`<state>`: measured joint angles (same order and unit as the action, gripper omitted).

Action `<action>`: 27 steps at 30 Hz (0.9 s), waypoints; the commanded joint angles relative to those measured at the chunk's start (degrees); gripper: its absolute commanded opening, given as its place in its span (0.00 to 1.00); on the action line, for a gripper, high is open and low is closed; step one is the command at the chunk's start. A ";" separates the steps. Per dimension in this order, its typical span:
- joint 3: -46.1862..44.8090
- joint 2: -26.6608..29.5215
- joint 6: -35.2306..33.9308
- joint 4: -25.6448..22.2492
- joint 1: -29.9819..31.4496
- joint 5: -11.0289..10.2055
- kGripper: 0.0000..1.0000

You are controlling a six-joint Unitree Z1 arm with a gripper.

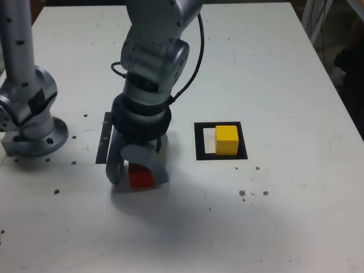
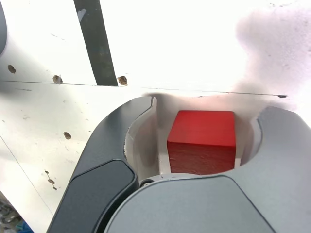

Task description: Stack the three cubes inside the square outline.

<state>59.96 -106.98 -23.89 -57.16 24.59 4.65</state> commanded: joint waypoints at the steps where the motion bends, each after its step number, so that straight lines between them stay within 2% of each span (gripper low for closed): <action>1: 0.61 -0.22 0.07 -0.08 -0.07 -0.01 0.37; 7: 2.49 -0.69 0.24 -1.06 -0.07 -1.32 0.26; 13: 5.30 1.06 0.47 -5.56 -0.07 -2.66 0.19; 22: 13.82 6.16 2.18 -19.69 -0.92 -6.27 0.17; 27: 20.65 6.61 7.13 -25.56 -4.56 -6.62 0.17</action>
<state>79.64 -100.60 -17.29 -81.93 20.60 -2.00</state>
